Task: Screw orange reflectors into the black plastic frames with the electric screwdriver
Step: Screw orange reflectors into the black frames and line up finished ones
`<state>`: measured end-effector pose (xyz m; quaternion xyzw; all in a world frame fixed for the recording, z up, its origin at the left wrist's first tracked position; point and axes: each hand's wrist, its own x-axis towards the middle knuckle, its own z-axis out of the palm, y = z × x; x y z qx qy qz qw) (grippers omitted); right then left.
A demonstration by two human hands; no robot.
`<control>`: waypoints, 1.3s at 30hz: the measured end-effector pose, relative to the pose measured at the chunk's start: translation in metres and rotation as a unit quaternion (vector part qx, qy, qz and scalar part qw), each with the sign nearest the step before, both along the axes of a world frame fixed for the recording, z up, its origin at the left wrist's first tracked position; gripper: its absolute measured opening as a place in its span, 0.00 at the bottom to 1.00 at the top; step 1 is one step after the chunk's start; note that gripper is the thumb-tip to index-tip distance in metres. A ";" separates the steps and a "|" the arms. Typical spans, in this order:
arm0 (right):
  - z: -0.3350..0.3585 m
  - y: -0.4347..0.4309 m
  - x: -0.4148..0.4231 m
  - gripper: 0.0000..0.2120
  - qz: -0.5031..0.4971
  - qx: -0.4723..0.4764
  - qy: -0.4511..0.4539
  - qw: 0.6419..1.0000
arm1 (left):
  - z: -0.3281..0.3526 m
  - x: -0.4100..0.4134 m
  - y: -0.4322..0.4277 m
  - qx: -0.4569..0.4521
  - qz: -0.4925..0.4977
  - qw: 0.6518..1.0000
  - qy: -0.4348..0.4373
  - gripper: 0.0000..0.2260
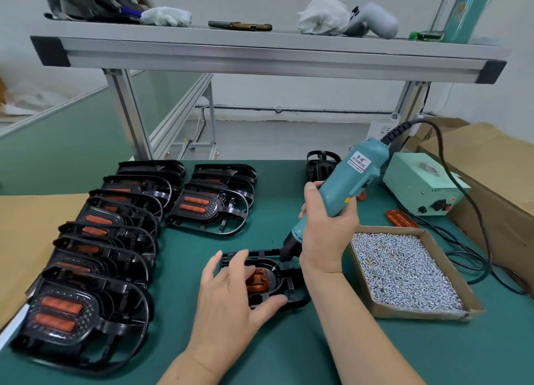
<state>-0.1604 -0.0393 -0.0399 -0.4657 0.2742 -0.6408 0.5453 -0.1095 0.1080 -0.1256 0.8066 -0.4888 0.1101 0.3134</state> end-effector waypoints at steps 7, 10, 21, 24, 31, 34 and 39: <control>-0.010 0.013 0.011 0.06 0.016 -0.035 0.046 0.998 | -0.002 0.000 -0.003 -0.022 -0.004 0.999 -0.025 0.31; -0.011 0.015 0.012 0.05 0.020 -0.036 0.045 0.998 | -0.002 0.002 -0.003 -0.035 -0.015 0.999 -0.038 0.25; -0.016 0.018 0.015 0.06 0.037 -0.043 0.056 0.997 | -0.007 0.004 -0.003 -0.041 -0.022 0.995 -0.093 0.23; -0.019 0.019 0.017 0.07 0.040 -0.057 0.066 0.995 | -0.007 0.004 -0.003 -0.042 -0.021 0.994 -0.097 0.23; -0.022 0.018 0.019 0.10 0.054 -0.057 0.077 0.994 | -0.009 0.006 -0.005 -0.049 -0.023 0.994 -0.098 0.22; -0.021 0.020 0.021 0.09 0.058 -0.064 0.093 0.992 | -0.012 0.007 -0.005 -0.050 -0.023 0.994 -0.092 0.22; -0.018 0.018 0.018 0.08 0.069 -0.042 0.091 0.993 | -0.011 0.006 -0.006 -0.061 -0.024 0.994 -0.092 0.22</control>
